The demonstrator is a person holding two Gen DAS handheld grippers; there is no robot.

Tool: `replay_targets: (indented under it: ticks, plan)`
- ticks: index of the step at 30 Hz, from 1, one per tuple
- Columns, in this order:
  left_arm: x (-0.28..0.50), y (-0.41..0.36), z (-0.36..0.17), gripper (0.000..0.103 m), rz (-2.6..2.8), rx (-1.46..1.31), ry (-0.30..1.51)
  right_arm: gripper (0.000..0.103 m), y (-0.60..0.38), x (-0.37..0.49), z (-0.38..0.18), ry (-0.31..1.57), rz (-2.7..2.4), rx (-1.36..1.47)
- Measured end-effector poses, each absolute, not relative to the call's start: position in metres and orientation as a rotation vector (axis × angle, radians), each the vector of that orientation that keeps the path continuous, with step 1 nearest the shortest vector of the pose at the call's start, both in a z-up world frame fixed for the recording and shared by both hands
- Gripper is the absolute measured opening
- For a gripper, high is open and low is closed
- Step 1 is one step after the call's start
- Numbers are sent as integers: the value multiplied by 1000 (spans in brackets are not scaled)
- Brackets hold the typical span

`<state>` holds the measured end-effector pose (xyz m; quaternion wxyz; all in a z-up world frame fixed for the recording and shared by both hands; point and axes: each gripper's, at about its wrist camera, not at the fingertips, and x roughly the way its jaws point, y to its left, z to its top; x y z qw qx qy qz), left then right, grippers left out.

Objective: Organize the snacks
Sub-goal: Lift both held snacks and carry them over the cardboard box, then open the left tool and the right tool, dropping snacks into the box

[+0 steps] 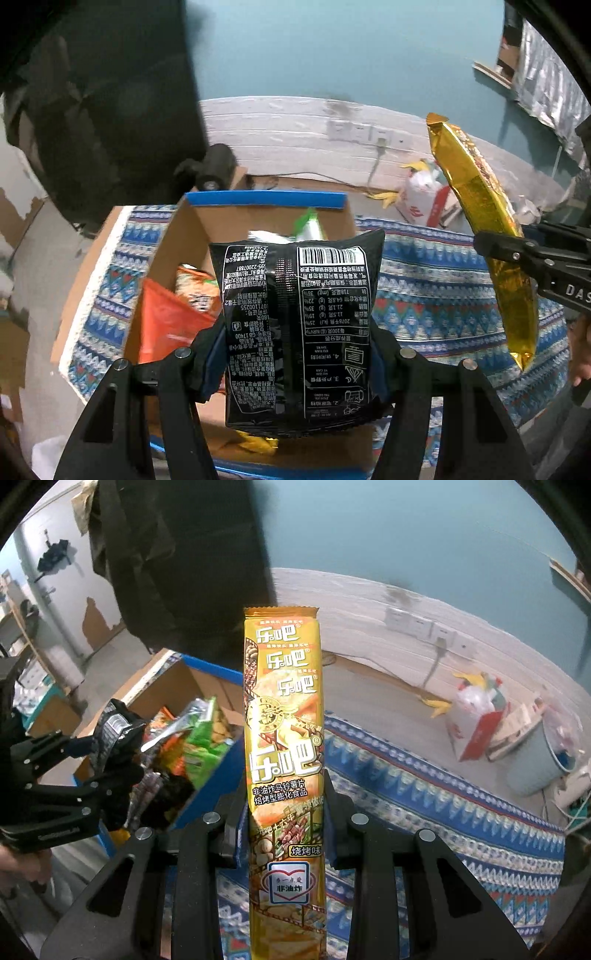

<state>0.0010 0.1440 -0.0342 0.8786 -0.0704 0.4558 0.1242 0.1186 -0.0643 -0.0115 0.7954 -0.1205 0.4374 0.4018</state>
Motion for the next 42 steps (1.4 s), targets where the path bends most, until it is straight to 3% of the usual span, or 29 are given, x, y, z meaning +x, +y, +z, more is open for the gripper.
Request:
replay_targets:
  ticks: [16, 24, 34, 37, 42]
  plan:
    - [-5, 193, -54, 64, 352, -242, 994, 29, 11, 97, -17, 976, 962, -270]
    - [-14, 211, -54, 78, 427, -274, 1009, 29, 47, 90, -27, 1029, 1002, -256]
    - [-29, 221, -46, 80, 455, -278, 987, 30, 81, 89, -42, 1091, 1017, -243]
    - [-31, 221, -43, 80, 466, -274, 984, 37, 86, 88, -42, 1098, 1014, -245]
    - [-35, 216, -35, 80, 454, -273, 967, 37, 76, 87, -29, 1062, 1001, -238]
